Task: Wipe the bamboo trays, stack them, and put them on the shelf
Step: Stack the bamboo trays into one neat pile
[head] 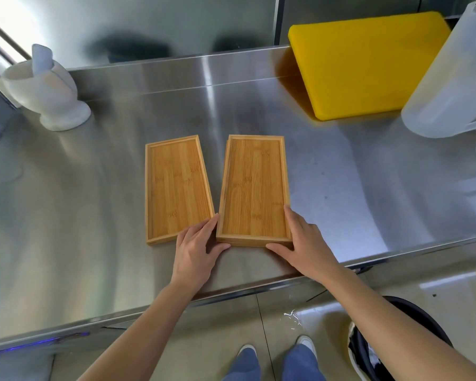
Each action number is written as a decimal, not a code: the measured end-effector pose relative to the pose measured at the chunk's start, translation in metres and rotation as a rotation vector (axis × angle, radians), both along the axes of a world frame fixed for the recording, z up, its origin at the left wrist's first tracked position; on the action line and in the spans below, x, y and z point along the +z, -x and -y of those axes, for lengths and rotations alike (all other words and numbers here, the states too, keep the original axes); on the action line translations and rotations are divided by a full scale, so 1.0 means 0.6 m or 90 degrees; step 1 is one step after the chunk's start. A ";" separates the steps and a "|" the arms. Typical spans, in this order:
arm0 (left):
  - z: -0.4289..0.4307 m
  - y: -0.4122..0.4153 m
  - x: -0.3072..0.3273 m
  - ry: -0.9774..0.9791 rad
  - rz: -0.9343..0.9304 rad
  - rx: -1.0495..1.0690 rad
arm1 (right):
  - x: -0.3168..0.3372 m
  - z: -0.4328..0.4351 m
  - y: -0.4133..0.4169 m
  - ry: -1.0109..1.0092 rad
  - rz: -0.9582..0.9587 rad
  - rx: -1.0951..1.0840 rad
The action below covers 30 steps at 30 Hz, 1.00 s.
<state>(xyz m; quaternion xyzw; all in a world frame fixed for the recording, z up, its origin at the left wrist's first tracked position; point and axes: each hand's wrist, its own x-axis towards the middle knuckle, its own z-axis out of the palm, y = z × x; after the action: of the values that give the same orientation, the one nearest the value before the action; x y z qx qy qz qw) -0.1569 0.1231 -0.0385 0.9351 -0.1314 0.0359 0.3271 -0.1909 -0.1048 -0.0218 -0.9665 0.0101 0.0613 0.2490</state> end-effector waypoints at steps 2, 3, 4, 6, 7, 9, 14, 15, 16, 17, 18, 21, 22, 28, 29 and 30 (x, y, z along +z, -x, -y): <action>0.001 -0.001 -0.003 0.007 -0.004 0.009 | -0.001 -0.002 0.002 0.038 0.006 0.008; 0.001 -0.002 -0.004 0.007 0.000 0.008 | -0.002 -0.002 0.003 0.053 0.007 0.011; 0.001 -0.002 -0.005 0.008 0.005 0.006 | -0.003 -0.002 0.003 0.067 0.009 0.014; 0.000 -0.003 -0.005 0.009 0.012 0.004 | -0.005 -0.002 0.004 0.087 0.014 0.018; 0.000 -0.003 -0.004 0.009 0.016 0.004 | -0.007 -0.003 0.004 0.094 0.015 0.019; 0.000 -0.001 -0.002 0.008 0.023 0.002 | -0.009 -0.004 0.003 0.103 0.013 0.019; 0.001 0.000 0.000 0.012 0.042 -0.002 | -0.010 -0.008 0.004 0.122 0.022 0.021; 0.001 0.000 -0.001 0.011 0.042 0.000 | -0.011 -0.009 0.004 0.123 0.025 0.021; 0.000 0.000 0.000 0.011 0.040 0.002 | -0.011 -0.010 0.005 0.123 0.028 0.020; 0.000 0.000 0.000 0.011 0.038 0.002 | -0.011 -0.011 0.005 0.123 0.028 0.018; 0.000 0.000 0.000 0.013 0.037 0.002 | -0.011 -0.011 0.004 0.124 0.025 0.017; -0.001 0.001 0.002 0.018 0.030 -0.008 | -0.005 -0.010 0.005 0.140 0.017 0.018; -0.003 0.001 0.003 0.018 0.025 -0.016 | -0.002 -0.009 0.006 0.149 0.025 0.017; -0.038 -0.004 0.024 0.047 0.030 -0.057 | 0.042 -0.023 -0.010 0.134 0.153 -0.006; -0.045 -0.008 0.029 0.068 0.031 -0.016 | 0.053 -0.032 -0.020 0.118 0.178 0.004; -0.052 -0.014 0.035 0.085 0.027 0.043 | 0.063 -0.044 -0.031 0.102 0.200 0.018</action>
<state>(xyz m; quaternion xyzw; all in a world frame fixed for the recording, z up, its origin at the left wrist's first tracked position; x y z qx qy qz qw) -0.1483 0.1545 -0.0177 0.9141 -0.1041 0.0755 0.3846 -0.1722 -0.0785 0.0159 -0.9809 -0.0378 -0.0880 0.1692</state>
